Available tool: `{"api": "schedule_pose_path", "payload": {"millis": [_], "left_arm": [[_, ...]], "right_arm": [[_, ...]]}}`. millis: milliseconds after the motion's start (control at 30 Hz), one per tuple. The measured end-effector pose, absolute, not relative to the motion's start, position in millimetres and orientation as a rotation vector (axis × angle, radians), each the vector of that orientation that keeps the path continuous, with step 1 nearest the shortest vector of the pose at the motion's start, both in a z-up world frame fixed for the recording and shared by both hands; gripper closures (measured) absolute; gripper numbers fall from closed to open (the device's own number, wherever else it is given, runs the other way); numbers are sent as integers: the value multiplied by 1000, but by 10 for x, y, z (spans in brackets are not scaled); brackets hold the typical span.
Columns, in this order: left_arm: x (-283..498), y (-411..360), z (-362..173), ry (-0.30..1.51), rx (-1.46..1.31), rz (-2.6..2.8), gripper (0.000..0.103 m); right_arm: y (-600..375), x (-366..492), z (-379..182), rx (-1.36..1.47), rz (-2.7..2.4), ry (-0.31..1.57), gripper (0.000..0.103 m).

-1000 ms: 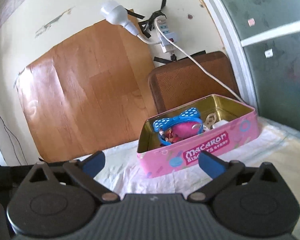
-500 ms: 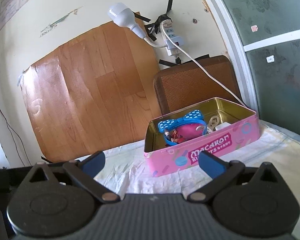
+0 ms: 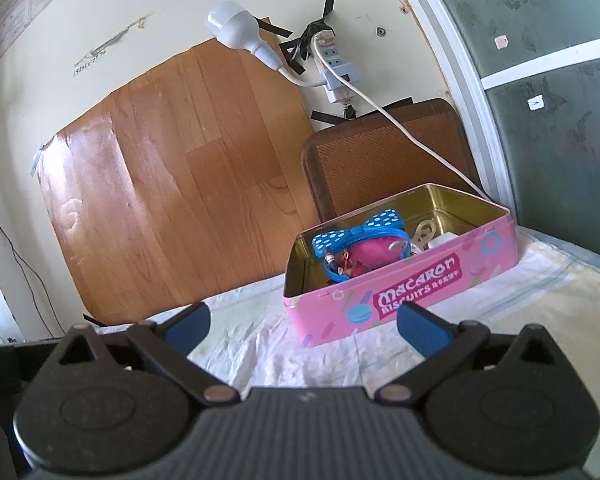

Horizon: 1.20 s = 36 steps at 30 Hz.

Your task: Organize rigid objects

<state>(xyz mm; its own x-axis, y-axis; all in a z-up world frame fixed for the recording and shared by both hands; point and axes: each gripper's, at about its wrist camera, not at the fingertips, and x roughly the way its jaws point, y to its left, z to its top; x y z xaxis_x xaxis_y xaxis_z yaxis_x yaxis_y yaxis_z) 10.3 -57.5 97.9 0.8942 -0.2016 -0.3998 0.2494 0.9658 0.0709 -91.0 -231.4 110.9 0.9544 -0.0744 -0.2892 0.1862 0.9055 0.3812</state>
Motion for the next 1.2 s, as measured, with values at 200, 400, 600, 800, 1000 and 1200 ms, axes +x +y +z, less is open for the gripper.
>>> {"api": "schedule_pose_path", "payload": {"millis": [200,400,600,800,1000,1200], "left_arm": [[100,-580,976,397,132,-234,0],[106,-590,971,403,135,-232,0],[109,-590,965,413,125,-233,0],[105,-594,967,420,124,-244,0],[100,-628,952,426,144,-253,0],[126,-630,934,441,145,-263,0]], "right_arm": [[-2331,-917,1094,422,-139,271,0],[-2319,-938,1102,425,-145,266,0],[-2315,-934,1093,425,-145,268,0],[-2316,-931,1096,425,-145,270,0],[-2316,-919,1084,424,-143,272,0],[-2316,-915,1078,424,-142,275,0]]}}
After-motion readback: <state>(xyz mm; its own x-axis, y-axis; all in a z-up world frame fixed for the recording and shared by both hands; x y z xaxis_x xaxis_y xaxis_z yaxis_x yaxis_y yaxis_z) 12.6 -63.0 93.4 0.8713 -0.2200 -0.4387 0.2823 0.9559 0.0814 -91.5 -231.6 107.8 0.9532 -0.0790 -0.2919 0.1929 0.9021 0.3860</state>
